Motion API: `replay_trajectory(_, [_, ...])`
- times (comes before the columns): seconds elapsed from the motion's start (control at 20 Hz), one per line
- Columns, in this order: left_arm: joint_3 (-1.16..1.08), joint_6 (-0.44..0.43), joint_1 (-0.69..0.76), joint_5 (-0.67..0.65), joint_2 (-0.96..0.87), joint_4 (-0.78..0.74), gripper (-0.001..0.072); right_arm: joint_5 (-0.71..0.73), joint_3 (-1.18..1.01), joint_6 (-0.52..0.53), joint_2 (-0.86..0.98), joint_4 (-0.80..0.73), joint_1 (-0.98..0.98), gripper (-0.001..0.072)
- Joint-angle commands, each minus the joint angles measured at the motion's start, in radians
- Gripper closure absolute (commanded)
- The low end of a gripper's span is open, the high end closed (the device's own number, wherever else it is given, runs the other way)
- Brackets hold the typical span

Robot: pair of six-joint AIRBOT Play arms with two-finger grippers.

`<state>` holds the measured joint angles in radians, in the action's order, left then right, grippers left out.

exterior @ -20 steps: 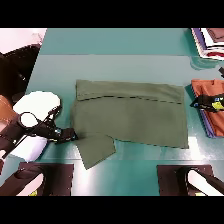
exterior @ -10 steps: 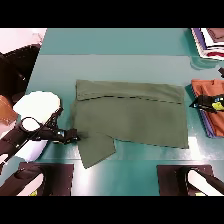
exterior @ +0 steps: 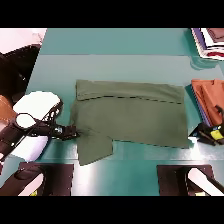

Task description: Fold the shirts.

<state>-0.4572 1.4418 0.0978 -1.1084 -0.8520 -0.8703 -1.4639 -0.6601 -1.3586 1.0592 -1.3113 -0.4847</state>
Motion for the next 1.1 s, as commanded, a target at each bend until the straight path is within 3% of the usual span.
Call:
replay_trajectory(0.0, [-0.006,-0.003,0.0,-0.001,0.003,-0.01,0.0684,0.037,0.108,-0.006,0.047,0.003,-0.036,0.0199])
replay_trajectory(0.15, [-0.006,-0.003,0.0,-0.001,0.003,-0.013,0.0684,0.047,0.111,-0.006,0.103,0.037,-0.009,0.0232])
replay_trajectory(0.3, [-0.012,-0.001,0.0,-0.077,0.003,-0.042,0.0685,0.043,0.11,0.003,0.113,0.032,0.095,0.0506])
replay_trajectory(0.35, [-0.025,0.016,0.0,-0.12,0.003,-0.078,0.0685,0.043,0.108,0.009,0.094,0.024,0.137,0.0637])
replay_trajectory(0.4, [-0.04,0.027,0.0,-0.161,0.003,-0.109,0.0685,0.041,0.099,0.009,0.068,0.014,0.17,0.0693])
replay_trajectory(0.6, [-0.068,0.127,0.0,-0.273,0.149,-0.211,0.0686,-0.084,0.024,0.008,-0.107,-0.064,0.259,0.0694])
replay_trajectory(0.8, [-0.115,0.243,0.0,-0.448,0.288,-0.184,0.0685,-0.155,-0.072,-0.031,-0.254,-0.133,0.308,0.0695])
replay_trajectory(0.9, [-0.175,0.22,0.0,-0.407,0.262,-0.194,0.0685,-0.119,-0.133,-0.035,-0.256,-0.13,0.354,0.0695])
replay_trajectory(1.05, [-0.277,0.14,0.0,-0.211,0.133,-0.245,0.0684,-0.031,-0.245,-0.064,-0.129,-0.129,0.426,0.0695])
